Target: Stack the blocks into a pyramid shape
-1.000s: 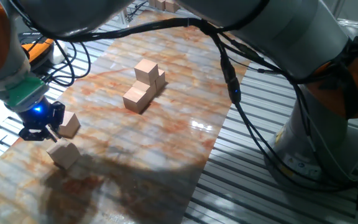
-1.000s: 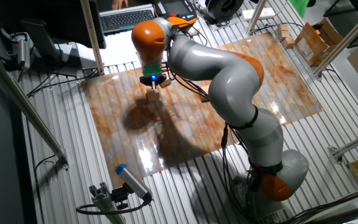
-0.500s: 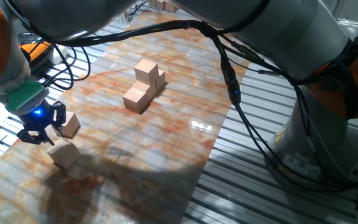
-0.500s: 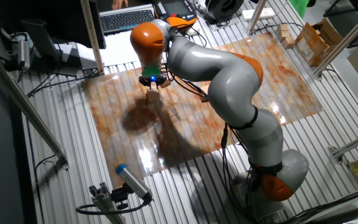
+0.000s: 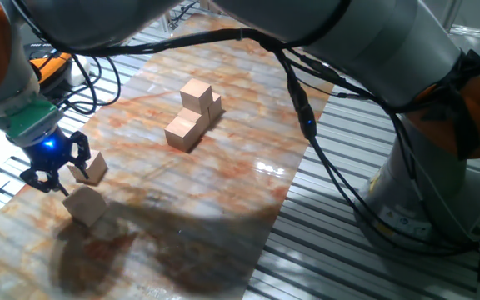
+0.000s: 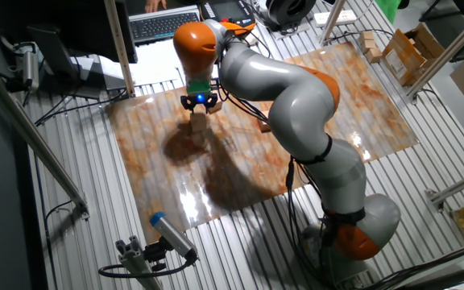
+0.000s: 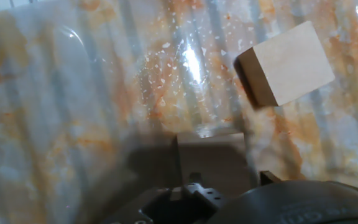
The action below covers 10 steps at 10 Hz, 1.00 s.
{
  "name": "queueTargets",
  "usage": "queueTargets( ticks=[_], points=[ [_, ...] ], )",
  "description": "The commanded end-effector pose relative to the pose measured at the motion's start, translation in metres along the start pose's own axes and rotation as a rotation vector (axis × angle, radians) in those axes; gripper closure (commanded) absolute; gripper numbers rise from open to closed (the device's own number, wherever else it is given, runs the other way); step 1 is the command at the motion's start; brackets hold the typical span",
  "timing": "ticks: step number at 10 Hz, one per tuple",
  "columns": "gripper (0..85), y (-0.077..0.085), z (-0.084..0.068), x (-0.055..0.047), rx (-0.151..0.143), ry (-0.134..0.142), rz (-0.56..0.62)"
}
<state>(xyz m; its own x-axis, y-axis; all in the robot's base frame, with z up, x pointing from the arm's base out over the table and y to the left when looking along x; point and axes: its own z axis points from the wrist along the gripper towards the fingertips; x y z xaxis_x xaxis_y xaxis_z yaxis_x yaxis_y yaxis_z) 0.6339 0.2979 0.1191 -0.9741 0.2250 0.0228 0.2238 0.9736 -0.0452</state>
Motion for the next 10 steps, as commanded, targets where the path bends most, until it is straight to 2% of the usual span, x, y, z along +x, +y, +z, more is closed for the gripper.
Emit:
queueTargets(
  ticks=[1, 2, 4, 6, 7, 8, 9, 10],
  points=[
    [34.0, 0.0002, 0.0004, 0.0, -0.01, -0.003, 0.003],
    [34.0, 0.0007, 0.0016, -0.0003, -0.023, -0.012, 0.006],
    [34.0, 0.001, 0.0033, -0.0008, -0.018, -0.046, 0.004],
    [34.0, 0.0019, 0.0073, -0.0014, -0.029, -0.071, -0.021],
    [34.0, 0.0024, 0.009, -0.0016, -0.026, -0.073, -0.023],
    [34.0, 0.0026, 0.0092, -0.0019, -0.011, -0.076, -0.014],
    [17.0, 0.0029, 0.0089, -0.0019, 0.005, -0.081, -0.007],
    [17.0, 0.0043, 0.009, -0.0006, -0.05, -0.105, 0.02]
  ],
)
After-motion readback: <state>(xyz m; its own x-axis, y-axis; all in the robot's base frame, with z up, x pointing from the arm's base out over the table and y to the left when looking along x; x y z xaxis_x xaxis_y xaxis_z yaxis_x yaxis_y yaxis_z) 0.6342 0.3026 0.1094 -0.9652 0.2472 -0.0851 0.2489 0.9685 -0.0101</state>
